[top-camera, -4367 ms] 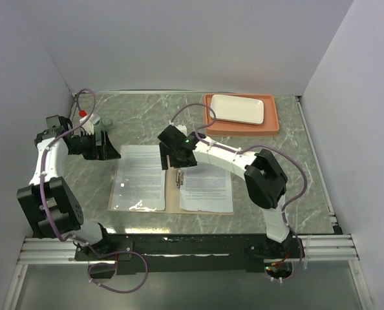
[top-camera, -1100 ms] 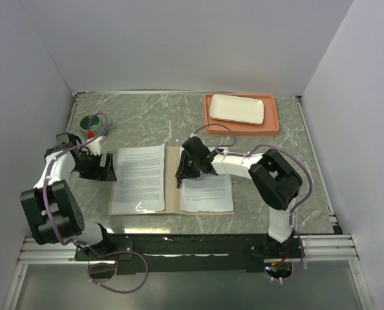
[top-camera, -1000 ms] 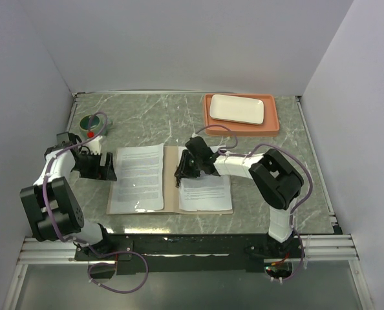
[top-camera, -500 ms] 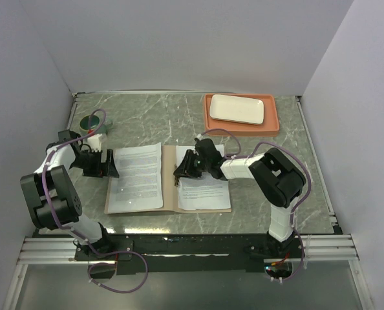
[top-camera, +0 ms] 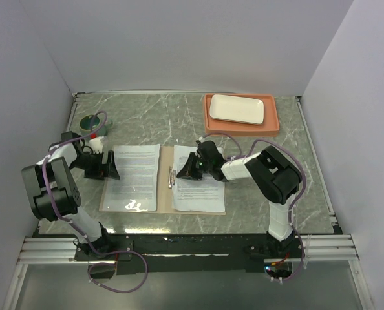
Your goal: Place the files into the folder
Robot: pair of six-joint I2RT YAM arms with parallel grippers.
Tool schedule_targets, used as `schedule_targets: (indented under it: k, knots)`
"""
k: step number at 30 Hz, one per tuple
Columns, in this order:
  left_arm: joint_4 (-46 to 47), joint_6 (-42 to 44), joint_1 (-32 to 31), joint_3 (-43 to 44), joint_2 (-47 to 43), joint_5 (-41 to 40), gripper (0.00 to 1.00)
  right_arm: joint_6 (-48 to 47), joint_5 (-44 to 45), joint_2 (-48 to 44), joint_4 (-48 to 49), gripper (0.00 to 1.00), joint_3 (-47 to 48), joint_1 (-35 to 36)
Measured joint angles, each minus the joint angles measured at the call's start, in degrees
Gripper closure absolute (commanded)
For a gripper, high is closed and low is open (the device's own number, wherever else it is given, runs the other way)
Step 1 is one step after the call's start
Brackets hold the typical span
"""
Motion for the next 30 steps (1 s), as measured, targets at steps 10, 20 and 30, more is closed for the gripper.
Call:
schedule_targets:
  k: [10,20,30]
  knots:
    - [0.92,0.26,0.0,0.0,1.09,-0.09,0.04,-2.8,9.68,-3.23,-11.58,0.45,5.44,4.98]
    - [0.83,1.6,0.0,0.0,1.49,1.57,0.04,-7.98,22.53,0.44,-38.03,0.41,21.86,11.54]
    - [0.55,2.89,0.04,0.24,2.21,3.56,0.04,-9.38,26.73,5.95,-50.42,0.47,32.59,13.33]
